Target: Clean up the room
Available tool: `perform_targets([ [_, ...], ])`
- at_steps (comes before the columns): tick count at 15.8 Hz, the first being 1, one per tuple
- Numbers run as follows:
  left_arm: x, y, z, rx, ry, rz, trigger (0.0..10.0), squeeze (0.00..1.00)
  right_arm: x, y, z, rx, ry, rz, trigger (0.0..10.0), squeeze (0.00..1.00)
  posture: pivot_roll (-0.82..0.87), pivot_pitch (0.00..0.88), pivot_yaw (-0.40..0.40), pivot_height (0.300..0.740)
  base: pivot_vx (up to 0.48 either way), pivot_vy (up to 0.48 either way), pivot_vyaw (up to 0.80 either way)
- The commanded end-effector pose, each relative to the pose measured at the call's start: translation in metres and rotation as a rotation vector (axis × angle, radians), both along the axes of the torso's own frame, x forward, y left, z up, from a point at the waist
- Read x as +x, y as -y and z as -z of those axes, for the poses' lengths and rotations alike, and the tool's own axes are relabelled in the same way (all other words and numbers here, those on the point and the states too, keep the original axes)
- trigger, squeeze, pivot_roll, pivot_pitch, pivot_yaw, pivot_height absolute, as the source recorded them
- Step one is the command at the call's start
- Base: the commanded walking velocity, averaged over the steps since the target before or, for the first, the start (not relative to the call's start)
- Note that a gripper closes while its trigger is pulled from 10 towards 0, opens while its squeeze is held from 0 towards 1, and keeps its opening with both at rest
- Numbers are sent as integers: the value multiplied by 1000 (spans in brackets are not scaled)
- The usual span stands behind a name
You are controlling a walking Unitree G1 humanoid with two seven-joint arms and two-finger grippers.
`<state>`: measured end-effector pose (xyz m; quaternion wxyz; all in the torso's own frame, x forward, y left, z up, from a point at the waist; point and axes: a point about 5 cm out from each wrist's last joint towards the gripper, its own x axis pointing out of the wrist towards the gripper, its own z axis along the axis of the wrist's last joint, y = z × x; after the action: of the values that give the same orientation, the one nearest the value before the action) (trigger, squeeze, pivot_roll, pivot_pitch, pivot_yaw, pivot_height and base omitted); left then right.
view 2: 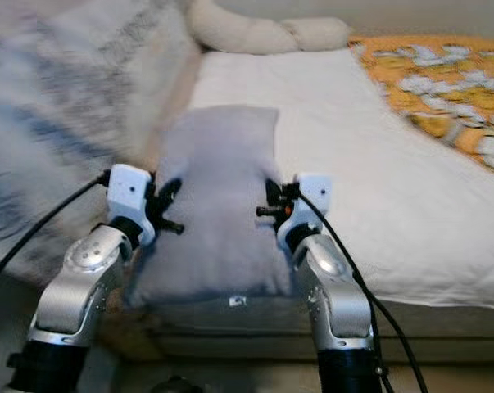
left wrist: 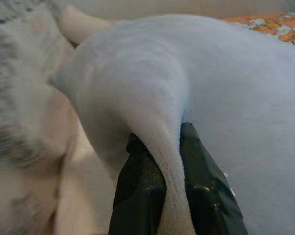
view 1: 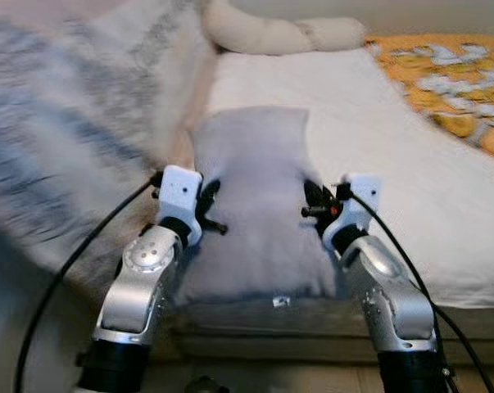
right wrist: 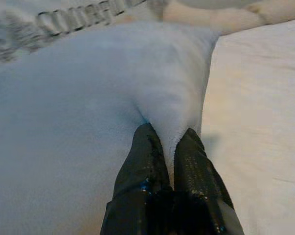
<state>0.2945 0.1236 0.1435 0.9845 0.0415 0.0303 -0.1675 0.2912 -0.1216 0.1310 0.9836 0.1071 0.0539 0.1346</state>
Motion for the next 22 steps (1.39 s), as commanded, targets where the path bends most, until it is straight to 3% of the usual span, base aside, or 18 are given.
perform_targets([
  [1,2,-8,-14,-3,69,-51,10000,0,3,16,-2,-14,9,59,10000,0,55,0,43,740,0,0,0],
  [8,1,-5,-17,9,74,-6,10000,0,3,13,-2,-6,4,46,10000,0,59,0,46,740,35,0,0],
  [22,1,-1,-15,5,62,35,10000,0,1,21,0,-22,-11,81,10000,0,49,0,54,740,379,0,0],
])
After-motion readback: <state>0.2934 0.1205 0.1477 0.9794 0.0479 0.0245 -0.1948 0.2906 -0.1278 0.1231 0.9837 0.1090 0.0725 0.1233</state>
